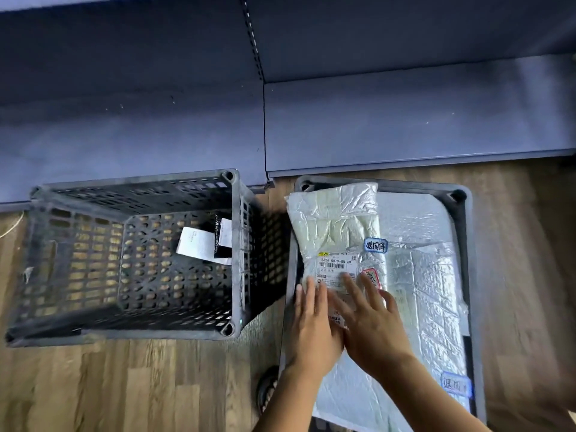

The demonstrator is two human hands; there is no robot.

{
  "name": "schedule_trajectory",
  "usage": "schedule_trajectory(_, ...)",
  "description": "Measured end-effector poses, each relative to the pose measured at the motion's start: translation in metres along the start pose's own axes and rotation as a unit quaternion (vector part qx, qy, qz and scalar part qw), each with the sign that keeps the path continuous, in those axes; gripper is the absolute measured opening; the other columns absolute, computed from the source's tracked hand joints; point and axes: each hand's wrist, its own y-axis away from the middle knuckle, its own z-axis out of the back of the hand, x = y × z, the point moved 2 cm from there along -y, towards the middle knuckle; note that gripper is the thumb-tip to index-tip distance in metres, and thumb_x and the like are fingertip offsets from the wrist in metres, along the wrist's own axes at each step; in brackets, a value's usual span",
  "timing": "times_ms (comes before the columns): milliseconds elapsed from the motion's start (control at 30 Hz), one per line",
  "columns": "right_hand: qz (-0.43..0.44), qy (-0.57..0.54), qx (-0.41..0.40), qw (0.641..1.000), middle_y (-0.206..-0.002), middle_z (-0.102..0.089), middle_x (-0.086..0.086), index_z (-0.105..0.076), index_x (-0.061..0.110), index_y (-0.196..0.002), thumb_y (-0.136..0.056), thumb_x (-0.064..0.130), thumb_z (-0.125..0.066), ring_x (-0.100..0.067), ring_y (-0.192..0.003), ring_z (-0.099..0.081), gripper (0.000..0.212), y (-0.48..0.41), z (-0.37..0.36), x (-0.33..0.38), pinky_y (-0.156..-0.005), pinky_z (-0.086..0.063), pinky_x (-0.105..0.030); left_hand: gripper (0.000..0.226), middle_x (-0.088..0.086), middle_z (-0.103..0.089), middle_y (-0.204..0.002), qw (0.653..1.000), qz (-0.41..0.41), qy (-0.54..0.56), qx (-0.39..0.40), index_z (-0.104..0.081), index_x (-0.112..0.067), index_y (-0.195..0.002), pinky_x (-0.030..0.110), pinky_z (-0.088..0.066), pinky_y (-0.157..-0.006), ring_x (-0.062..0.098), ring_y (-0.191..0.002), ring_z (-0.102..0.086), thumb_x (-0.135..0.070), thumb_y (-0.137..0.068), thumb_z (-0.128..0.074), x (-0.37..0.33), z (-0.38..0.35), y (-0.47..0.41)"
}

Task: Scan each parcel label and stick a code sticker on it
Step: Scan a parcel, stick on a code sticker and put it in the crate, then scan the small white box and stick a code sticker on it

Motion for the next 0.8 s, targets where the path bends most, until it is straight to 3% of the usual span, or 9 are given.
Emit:
schedule_trajectory(67,-0.001,0.017,-0.001,1.0,-0.131,-0.06,-0.007,-0.068,0.03,-0.115,-0.065,0.042,-0.068,-0.037,-0.116,-0.058,0.052,-0.004,-0.006,0.001,-0.084,-0.05,-0.05,0.084,0.0,0.012,-0.156,0.999,-0.014,0.032,0.009,-0.007,-0.013,-0.151,0.032,0.008,-0.117,0.016,-0.138,0.022,-0.041,-0.073,-0.013,0.004,-0.006,-0.007)
schedule_trajectory(167,-0.009,0.008,0.01,1.0,-0.133,-0.058,-0.008,-0.067,0.028,-0.117,-0.05,0.034,-0.082,-0.037,-0.119,-0.055,0.069,-0.005,-0.01,0.003,-0.088,-0.045,-0.05,0.072,0.0,0.021,-0.156,0.999,-0.011,0.022,0.027,0.005,-0.013,-0.151,0.029,0.013,-0.115,0.014,-0.134,0.031,-0.03,-0.089,-0.028,0.007,-0.009,-0.012)
schedule_trajectory(233,-0.001,-0.004,-0.016,1.0,-0.138,-0.053,-0.008,-0.064,0.027,-0.122,-0.061,0.034,-0.072,-0.037,-0.125,-0.048,0.061,0.0,-0.009,0.003,-0.093,-0.034,-0.047,0.072,0.001,0.021,-0.154,1.0,-0.004,0.026,0.015,0.002,-0.01,-0.151,0.036,0.006,-0.12,0.018,-0.139,0.025,-0.025,-0.089,-0.03,0.009,-0.01,-0.007)
schedule_trajectory(300,0.018,-0.021,-0.062,0.998,-0.145,-0.045,-0.01,-0.058,0.024,-0.128,-0.078,0.037,-0.052,-0.035,-0.132,-0.036,0.053,0.008,-0.003,0.003,-0.101,-0.026,-0.047,0.074,0.008,0.002,-0.158,0.999,-0.021,-0.015,-0.021,-0.013,-0.007,-0.151,0.041,-0.007,-0.116,0.027,-0.146,0.001,-0.024,-0.083,-0.036,0.009,-0.006,0.005)
schedule_trajectory(367,0.039,-0.021,-0.093,0.995,-0.148,-0.039,-0.012,-0.052,0.019,-0.132,-0.083,0.035,-0.041,-0.034,-0.136,-0.031,0.053,0.02,0.005,0.002,-0.11,-0.018,-0.047,0.077,0.013,-0.01,-0.158,0.995,-0.052,-0.074,-0.046,-0.019,-0.006,-0.15,0.04,-0.011,-0.114,0.029,-0.146,-0.009,-0.032,-0.08,-0.037,0.009,0.0,0.023)
schedule_trajectory(533,0.108,0.011,-0.109,0.988,-0.152,-0.032,-0.013,-0.051,0.015,-0.134,-0.079,0.025,-0.041,-0.036,-0.138,-0.028,0.057,0.059,0.001,-0.002,-0.112,-0.016,-0.049,0.08,0.018,-0.018,-0.156,0.982,-0.097,-0.157,-0.037,-0.024,-0.003,-0.148,0.042,-0.02,-0.111,0.031,-0.145,-0.015,-0.042,-0.081,-0.044,0.007,-0.007,0.069)
schedule_trajectory(700,0.082,-0.008,-0.068,0.994,-0.159,-0.008,0.0,-0.038,0.023,-0.139,-0.074,0.034,-0.036,-0.027,-0.147,-0.004,0.066,0.077,-0.022,-0.004,-0.112,-0.009,-0.05,0.076,0.017,-0.025,-0.154,0.985,-0.086,-0.148,0.017,-0.03,-0.006,-0.145,0.04,-0.02,-0.109,0.031,-0.142,-0.022,-0.045,-0.081,-0.041,0.007,-0.02,0.079)
schedule_trajectory(800,0.068,-0.002,-0.05,0.996,-0.156,-0.016,0.0,-0.039,0.024,-0.136,-0.074,0.038,-0.035,-0.027,-0.143,-0.014,0.064,0.073,-0.019,-0.001,-0.111,-0.007,-0.051,0.072,0.017,-0.032,-0.151,0.984,-0.085,-0.158,0.016,-0.032,-0.005,-0.142,0.039,-0.022,-0.108,0.03,-0.141,-0.023,-0.043,-0.081,-0.037,0.009,-0.016,0.072)
